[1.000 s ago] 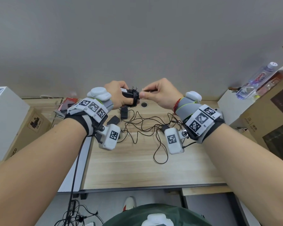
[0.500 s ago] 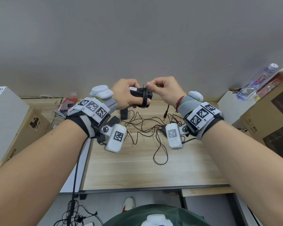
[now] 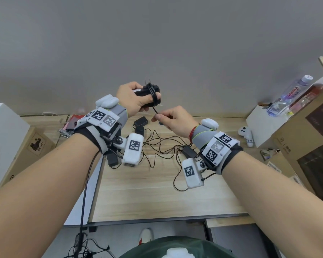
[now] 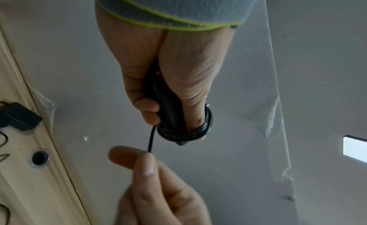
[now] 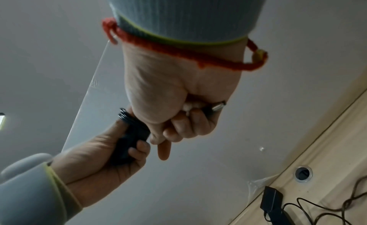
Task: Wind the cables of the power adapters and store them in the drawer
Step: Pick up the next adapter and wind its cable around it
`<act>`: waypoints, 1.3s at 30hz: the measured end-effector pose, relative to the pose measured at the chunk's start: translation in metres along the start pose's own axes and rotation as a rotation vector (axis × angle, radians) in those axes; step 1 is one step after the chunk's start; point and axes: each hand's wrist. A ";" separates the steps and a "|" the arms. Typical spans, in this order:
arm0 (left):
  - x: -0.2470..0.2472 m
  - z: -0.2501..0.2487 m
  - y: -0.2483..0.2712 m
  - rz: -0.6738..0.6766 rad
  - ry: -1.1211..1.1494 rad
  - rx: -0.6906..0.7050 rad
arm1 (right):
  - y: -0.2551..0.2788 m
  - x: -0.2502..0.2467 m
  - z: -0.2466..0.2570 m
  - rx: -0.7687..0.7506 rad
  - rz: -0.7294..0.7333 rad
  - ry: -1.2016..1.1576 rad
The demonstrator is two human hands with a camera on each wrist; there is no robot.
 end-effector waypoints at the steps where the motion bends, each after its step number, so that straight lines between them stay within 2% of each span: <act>1: -0.003 0.004 -0.002 -0.015 -0.032 -0.011 | 0.001 -0.001 0.001 -0.003 0.001 0.001; 5: -0.012 0.017 0.000 0.004 -0.228 -0.065 | 0.006 -0.004 0.009 -0.024 -0.031 -0.025; 8: -0.011 0.021 0.008 0.035 -0.394 -0.006 | 0.005 -0.006 0.017 -0.011 0.011 -0.235; 13: -0.005 0.015 0.012 0.160 -0.485 0.060 | 0.002 -0.013 0.021 -0.033 0.134 -0.438; 17: -0.006 0.011 0.010 0.246 -0.560 0.044 | 0.002 -0.014 0.020 -0.048 0.115 -0.445; 22: -0.004 0.014 0.008 0.200 -0.439 -0.005 | -0.004 -0.009 0.014 -0.035 -0.036 -0.452; 27: -0.001 0.017 0.004 0.136 -0.308 -0.056 | 0.001 -0.007 0.020 -0.019 -0.055 -0.518; 34: 0.009 0.009 0.005 0.091 -0.156 -0.119 | -0.003 -0.001 0.017 0.171 -0.004 -0.451; 39: 0.010 0.005 0.009 0.139 -0.120 -0.103 | -0.006 -0.005 0.018 0.266 -0.096 -0.469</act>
Point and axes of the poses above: each hand's wrist, its own y-axis away from the middle knuckle, its own x-axis out of the palm, z = x × y, and after that the axes turned 12 degrees about x, right-handed
